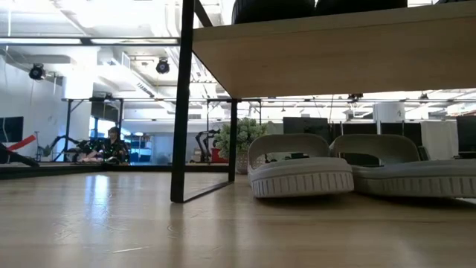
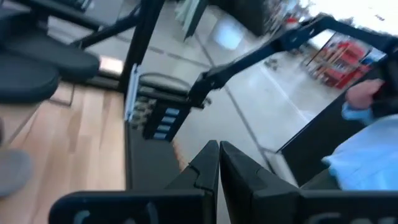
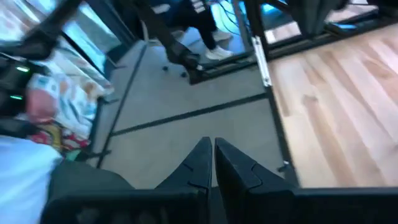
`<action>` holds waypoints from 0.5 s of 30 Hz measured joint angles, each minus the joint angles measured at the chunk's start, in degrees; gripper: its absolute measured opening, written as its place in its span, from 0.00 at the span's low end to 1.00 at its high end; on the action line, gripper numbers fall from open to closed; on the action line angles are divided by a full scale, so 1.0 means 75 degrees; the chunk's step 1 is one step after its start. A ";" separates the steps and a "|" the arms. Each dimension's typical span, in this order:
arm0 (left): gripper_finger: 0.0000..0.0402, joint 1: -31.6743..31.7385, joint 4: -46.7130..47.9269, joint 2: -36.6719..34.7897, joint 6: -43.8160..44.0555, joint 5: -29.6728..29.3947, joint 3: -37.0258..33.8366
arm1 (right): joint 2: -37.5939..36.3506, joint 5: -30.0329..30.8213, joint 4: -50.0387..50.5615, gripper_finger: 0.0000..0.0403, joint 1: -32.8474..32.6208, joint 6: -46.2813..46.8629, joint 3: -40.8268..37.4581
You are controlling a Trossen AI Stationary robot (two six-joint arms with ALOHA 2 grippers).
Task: Pick and place slides into the shelf
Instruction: Adjust the black slipper on the shelf
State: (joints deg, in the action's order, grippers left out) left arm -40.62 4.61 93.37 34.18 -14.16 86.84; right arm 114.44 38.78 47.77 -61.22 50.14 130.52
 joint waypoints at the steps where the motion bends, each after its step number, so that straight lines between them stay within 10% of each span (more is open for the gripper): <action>1: 0.00 0.0000 -0.0184 0.0041 -0.0050 0.0006 -0.0002 | -0.0004 -0.0047 0.0002 0.03 0.0027 0.0007 -0.0151; 5: 0.00 0.0007 -0.1126 0.0344 -0.0332 0.0387 -0.0014 | 0.0013 -0.0884 -0.0648 0.03 0.0298 0.0161 -0.1101; 15: 0.00 0.0278 -0.2521 0.0933 -0.0972 0.1477 -0.0145 | -0.1524 -0.3902 -0.7003 0.03 0.1452 -0.2851 -0.4835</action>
State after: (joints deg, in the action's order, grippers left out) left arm -38.54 -14.30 100.37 26.89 -3.08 85.76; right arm 103.01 9.52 -4.76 -50.33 28.76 94.25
